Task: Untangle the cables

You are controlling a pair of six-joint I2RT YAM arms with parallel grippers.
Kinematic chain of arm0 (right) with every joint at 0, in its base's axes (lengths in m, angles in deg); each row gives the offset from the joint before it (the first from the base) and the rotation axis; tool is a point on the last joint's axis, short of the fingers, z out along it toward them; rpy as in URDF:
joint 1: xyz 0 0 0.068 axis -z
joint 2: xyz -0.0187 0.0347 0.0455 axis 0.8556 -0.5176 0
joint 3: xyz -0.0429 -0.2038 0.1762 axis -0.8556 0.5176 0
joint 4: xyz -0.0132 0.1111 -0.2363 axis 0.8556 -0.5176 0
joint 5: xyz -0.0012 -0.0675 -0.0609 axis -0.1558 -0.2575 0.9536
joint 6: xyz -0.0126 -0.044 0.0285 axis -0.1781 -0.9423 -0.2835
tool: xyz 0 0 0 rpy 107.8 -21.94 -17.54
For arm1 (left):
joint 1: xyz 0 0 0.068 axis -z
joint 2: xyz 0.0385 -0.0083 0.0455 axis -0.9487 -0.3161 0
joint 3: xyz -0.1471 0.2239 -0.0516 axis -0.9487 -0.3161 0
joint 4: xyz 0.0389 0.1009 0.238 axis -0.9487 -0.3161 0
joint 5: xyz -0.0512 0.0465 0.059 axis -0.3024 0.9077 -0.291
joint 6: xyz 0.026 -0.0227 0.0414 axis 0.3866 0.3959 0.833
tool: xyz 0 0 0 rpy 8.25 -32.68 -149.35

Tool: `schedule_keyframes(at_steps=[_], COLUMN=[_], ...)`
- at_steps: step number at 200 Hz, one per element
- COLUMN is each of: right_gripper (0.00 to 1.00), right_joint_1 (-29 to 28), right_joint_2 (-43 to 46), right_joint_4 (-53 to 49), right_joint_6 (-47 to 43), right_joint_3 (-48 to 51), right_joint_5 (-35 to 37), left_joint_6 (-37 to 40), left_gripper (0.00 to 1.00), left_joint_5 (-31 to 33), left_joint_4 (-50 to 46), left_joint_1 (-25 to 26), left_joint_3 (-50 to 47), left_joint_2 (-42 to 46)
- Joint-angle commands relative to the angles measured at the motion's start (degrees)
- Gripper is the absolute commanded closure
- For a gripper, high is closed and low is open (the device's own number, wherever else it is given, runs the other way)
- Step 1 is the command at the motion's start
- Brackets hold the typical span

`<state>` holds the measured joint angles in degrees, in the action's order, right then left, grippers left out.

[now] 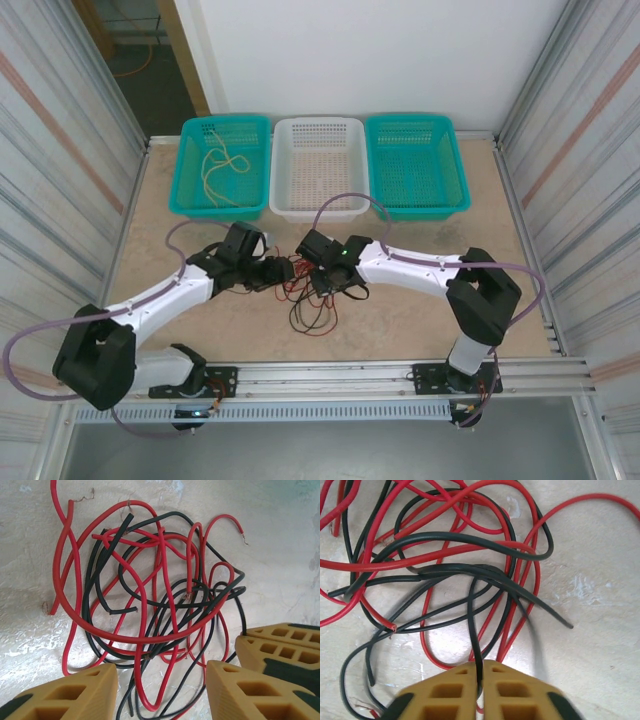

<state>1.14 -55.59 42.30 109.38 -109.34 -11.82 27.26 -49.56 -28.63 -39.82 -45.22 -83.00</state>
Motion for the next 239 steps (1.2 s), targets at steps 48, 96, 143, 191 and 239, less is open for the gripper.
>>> schedule_keyframes(at_steps=[48,96,143,191,239], right_gripper=[1.0,1.0,1.0,1.0,1.0], right_joint_1=[-3.4,-5.76,-8.31,-8.31,-8.31], right_joint_2=[13.74,26.46,35.77,40.02,42.79], right_joint_4=[-4.01,-3.89,1.11,2.23,4.12], right_joint_6=[-3.36,-3.49,-5.69,-7.18,-6.3], right_joint_3=[-0.96,-2.71,-4.68,-7.06,-7.76], right_joint_5=[7.51,13.42,18.36,21.33,24.5], left_joint_6=[-0.95,0.25,4.31,9.72,12.01], left_gripper=[0.5,0.45,0.43,0.41,0.32], left_joint_5=[-1.73,-2.48,-1.85,3.38,2.24], left_joint_4=[2.45,3.74,1.89,-5.6,-5.09], left_joint_1=[0.74,3.56,6.62,6.6,6.66], left_joint_3=[-0.86,1.18,6.26,12.09,11.8], left_joint_2=[-0.94,-0.35,0.86,7.97,12.91])
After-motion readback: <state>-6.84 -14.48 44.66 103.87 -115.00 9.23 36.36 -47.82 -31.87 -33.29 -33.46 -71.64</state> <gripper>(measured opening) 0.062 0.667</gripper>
